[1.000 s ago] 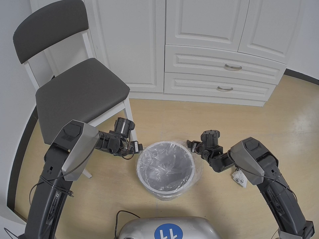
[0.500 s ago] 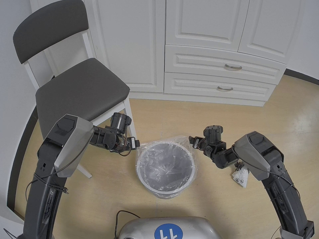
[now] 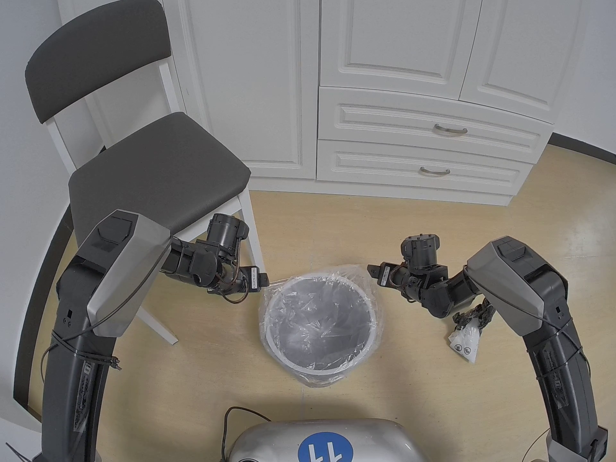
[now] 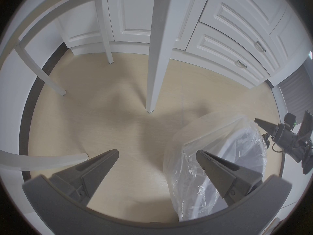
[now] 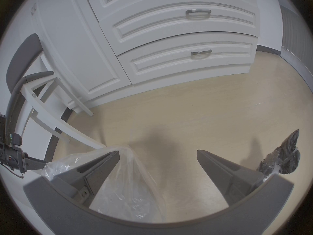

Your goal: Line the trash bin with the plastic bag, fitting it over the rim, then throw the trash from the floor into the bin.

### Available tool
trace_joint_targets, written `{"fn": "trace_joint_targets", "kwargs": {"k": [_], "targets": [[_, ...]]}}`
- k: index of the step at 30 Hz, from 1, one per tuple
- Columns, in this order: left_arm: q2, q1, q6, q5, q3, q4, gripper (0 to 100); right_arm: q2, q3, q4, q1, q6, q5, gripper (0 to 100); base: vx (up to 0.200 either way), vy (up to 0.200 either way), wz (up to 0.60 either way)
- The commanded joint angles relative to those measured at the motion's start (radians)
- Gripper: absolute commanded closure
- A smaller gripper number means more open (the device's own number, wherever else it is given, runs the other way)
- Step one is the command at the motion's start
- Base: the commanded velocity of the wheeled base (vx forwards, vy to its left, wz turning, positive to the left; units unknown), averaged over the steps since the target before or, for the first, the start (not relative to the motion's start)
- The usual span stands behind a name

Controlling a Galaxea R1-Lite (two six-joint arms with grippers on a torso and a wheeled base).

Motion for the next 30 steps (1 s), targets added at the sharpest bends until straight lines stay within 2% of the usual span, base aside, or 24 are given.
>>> {"fn": "trace_joint_targets", "kwargs": {"k": [1, 4, 9, 12, 14, 15, 24, 28, 30], "targets": [[0.014, 0.006, -0.001, -0.012, -0.005, 0.002, 0, -0.054, 0.005, 0.1, -0.007, 0.0, 0.008, 0, 0.0, 0.0, 0.0], [0.046, 0.004, -0.003, -0.033, -0.026, 0.011, 0, -0.047, -0.015, 0.146, -0.01, 0.001, 0.016, 0, 0.0, 0.0, 0.0], [0.128, -0.002, 0.002, 0.004, -0.1, 0.014, 0, -0.029, -0.02, 0.151, -0.016, 0.001, 0.016, 0, 0.0, 0.0, 0.0], [0.211, 0.004, 0.026, 0.011, -0.207, 0.062, 0, -0.018, -0.032, 0.153, -0.024, 0.001, 0.016, 0, 0.0, 0.0, 0.0], [0.211, 0.004, 0.026, 0.011, -0.207, 0.062, 0, -0.018, -0.032, 0.153, -0.024, 0.001, 0.016, 0, 0.0, 0.0, 0.0], [0.25, 0.013, 0.031, 0.011, -0.262, 0.12, 0, -0.009, -0.041, 0.153, -0.027, 0.0, 0.016, 0, 0.0, 0.0, 0.0], [0.281, 0.015, 0.08, 0.014, -0.262, 0.109, 0, 0.009, -0.043, 0.151, -0.03, -0.003, 0.017, 0, 0.0, 0.0, 0.0], [0.28, 0.015, 0.069, 0.071, -0.262, 0.049, 0, 0.015, -0.041, 0.149, -0.029, -0.003, 0.016, 0, 0.0, 0.0, 0.0], [0.27, 0.016, 0.055, 0.074, -0.262, 0.043, 0, 0.015, -0.04, 0.149, -0.026, -0.005, 0.016, 0, 0.0, 0.0, 0.0]]}}
